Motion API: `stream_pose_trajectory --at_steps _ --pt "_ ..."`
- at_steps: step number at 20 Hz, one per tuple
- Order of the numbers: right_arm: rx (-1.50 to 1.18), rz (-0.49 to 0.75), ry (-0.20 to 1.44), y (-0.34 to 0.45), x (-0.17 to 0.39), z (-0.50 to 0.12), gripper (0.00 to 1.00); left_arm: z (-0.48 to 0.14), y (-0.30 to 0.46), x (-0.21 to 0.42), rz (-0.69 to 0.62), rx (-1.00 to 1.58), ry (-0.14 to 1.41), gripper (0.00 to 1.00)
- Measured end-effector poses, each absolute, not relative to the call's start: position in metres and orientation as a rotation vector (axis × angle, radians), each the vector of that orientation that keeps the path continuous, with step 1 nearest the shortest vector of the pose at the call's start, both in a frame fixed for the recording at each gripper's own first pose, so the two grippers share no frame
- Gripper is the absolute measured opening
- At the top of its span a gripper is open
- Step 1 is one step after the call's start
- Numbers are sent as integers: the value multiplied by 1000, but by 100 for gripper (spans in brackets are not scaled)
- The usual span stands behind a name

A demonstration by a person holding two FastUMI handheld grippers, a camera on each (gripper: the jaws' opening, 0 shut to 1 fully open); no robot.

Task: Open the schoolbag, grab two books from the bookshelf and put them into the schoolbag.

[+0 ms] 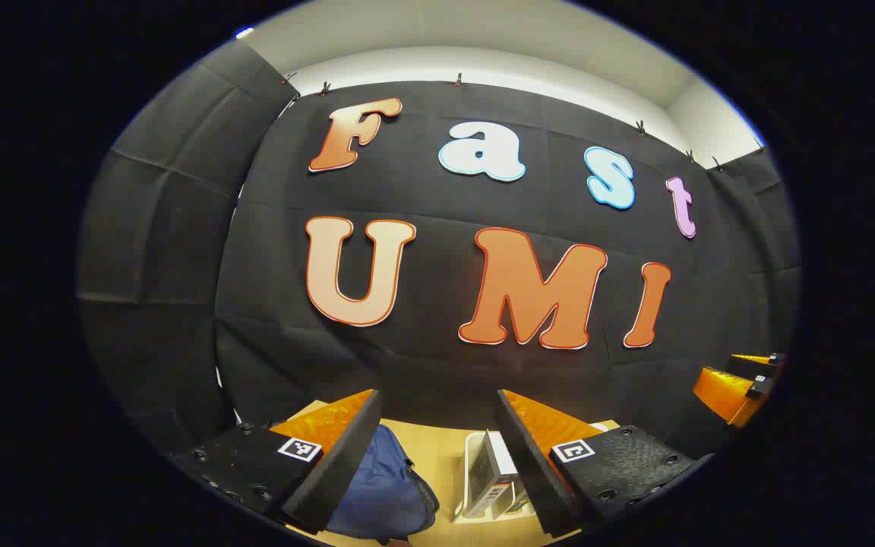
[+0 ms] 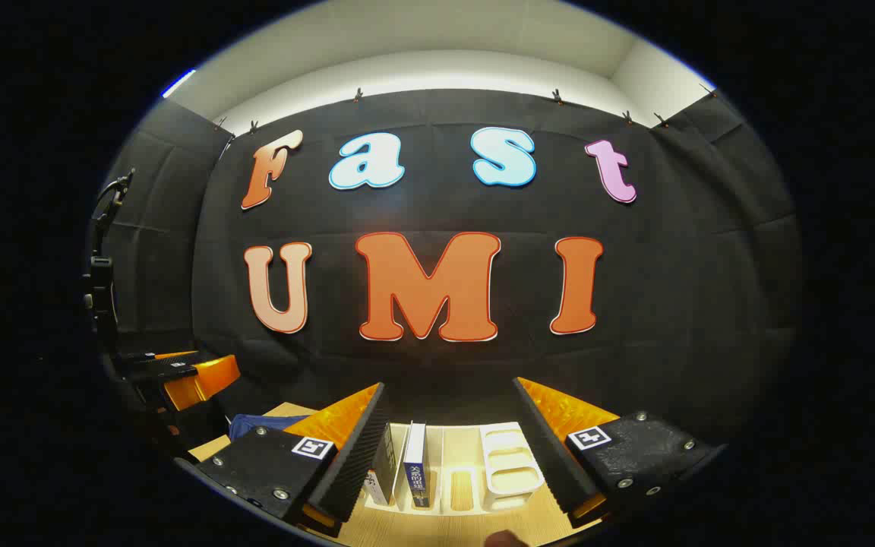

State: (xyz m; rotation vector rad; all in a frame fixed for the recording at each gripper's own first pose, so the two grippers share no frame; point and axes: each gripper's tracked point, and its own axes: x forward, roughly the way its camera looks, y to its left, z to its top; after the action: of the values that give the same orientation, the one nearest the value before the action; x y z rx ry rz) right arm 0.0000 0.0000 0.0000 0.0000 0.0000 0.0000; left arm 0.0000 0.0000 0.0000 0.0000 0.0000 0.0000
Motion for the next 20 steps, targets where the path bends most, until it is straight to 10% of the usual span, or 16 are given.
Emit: stream_pose_trajectory --at_steps 20 --pt "12 26 15 4 2 1 96 3 12 -12 28 48 0 94"
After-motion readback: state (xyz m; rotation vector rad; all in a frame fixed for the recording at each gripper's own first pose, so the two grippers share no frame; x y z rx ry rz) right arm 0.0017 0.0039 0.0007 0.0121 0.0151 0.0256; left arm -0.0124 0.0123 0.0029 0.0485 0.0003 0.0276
